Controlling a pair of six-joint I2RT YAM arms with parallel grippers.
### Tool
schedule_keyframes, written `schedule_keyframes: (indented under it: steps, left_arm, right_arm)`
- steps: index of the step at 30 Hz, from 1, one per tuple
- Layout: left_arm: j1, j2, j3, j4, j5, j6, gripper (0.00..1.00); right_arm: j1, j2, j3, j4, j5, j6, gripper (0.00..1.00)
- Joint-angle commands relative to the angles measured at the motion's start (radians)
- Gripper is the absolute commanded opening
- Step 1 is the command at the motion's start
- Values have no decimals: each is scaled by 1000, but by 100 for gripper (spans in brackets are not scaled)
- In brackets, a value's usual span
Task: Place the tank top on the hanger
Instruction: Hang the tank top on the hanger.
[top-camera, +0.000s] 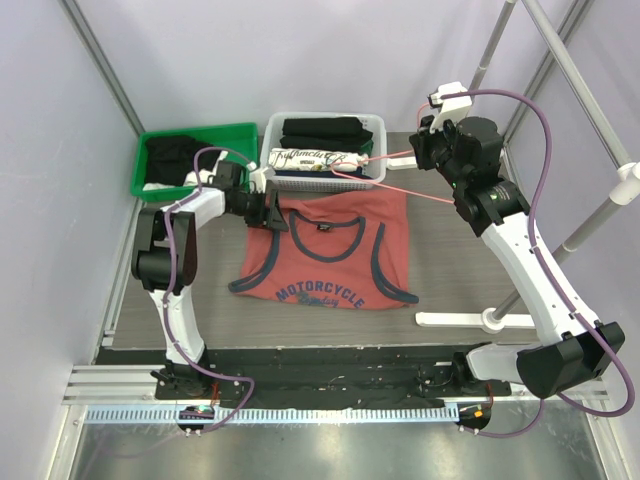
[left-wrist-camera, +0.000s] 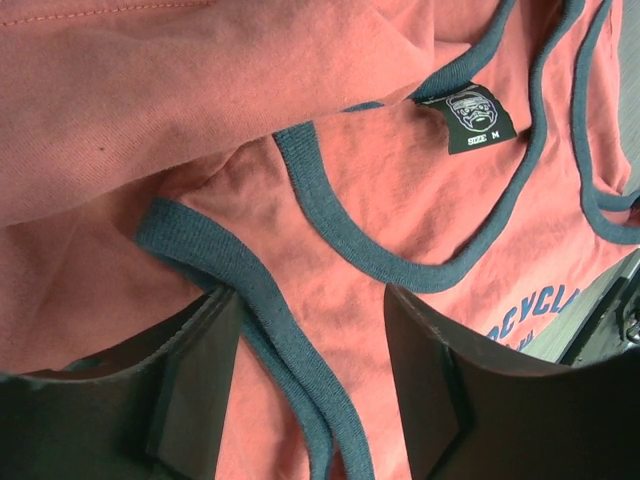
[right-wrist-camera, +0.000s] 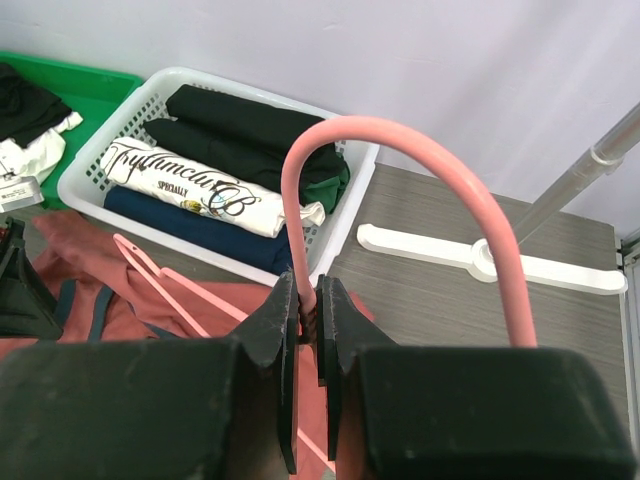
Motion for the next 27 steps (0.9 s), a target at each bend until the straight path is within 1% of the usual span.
schedule_keyframes:
  steps: [1,9,11,13,15,16,18,19,21,22,25,27]
  left_arm:
    - [-6,30,20,29,4,-13,56]
    - [-13,43,38,27,-35,-39,52]
    - [-15,44,40,27,-44,-40,48]
    - [-15,43,40,27,-47,-40,40]
    - [-15,41,40,26,-49,-37,36]
    - [-15,40,38,26,-47,-36,28]
    - [-15,40,37,24,-41,-36,22]
    - [-15,37,37,24,-38,-37,17]
    - [-15,24,40,23,-27,-39,12]
    - [-15,20,41,23,-22,-40,7]
    - [-13,-15,46,29,-3,-48,0]
    - [-13,-36,47,36,16,-66,0]
  right_arm:
    - [-3,-37,24,28,-11,1,1]
    - [-3,-40,33,18,-21,1,1]
    - [-3,-41,33,20,-22,2,1]
    - [-4,-41,33,18,-22,1,1]
    - [-4,-43,30,18,-24,-1,1]
    - [-4,-43,28,18,-25,-1,1]
    - [-3,-41,25,20,-34,1,1]
    - [-4,-40,22,18,-39,1,1]
    - [-4,-37,18,18,-39,6,1]
    - [-3,-37,16,17,-77,9,1]
    - [-3,-28,7,17,-106,22,1]
    - [-1,-20,-5,17,-125,35,1]
